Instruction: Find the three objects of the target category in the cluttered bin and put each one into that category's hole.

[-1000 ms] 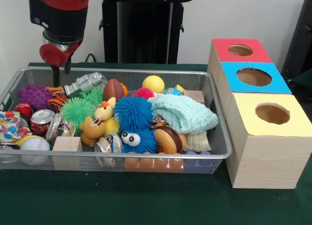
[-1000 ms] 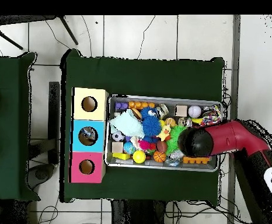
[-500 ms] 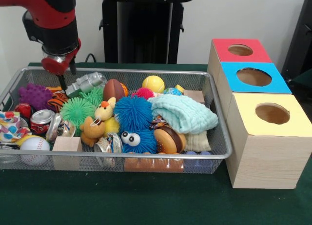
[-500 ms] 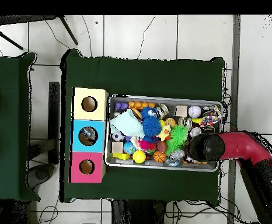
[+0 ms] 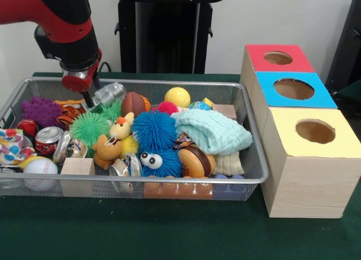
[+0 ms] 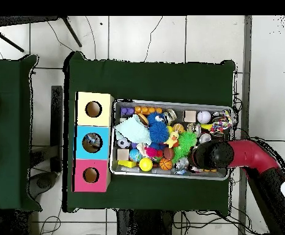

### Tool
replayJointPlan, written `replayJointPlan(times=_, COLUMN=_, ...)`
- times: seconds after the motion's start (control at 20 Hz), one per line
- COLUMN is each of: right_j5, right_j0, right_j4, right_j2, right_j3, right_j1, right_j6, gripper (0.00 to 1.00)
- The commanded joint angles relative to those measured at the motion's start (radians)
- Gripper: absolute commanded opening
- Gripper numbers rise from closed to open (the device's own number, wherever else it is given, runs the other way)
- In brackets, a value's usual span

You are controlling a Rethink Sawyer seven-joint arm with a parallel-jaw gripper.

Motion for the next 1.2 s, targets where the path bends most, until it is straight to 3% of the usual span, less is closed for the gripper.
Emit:
replayJointPlan(times=0.05, right_j5=0.04, right_j0=0.006, right_j4=0.024, right_j2=0.071, right_j3=0.047, right_j1=0.041, right_j6=-0.232, gripper=1.0)
replayJointPlan(times=0.7, right_j5=-0.092, right_j0=-0.035, right_j4=0.038, right_j2=0.13, right_j3=0.084, right_j1=0.119, right_j6=-0.184, gripper=1.0)
replayJointPlan(times=1.2, right_j5=-0.17, right_j0=-0.065, right_j4=-0.015, right_j2=0.171, right_j3=0.086, right_j1=0.19, right_j6=-0.184, gripper=1.0)
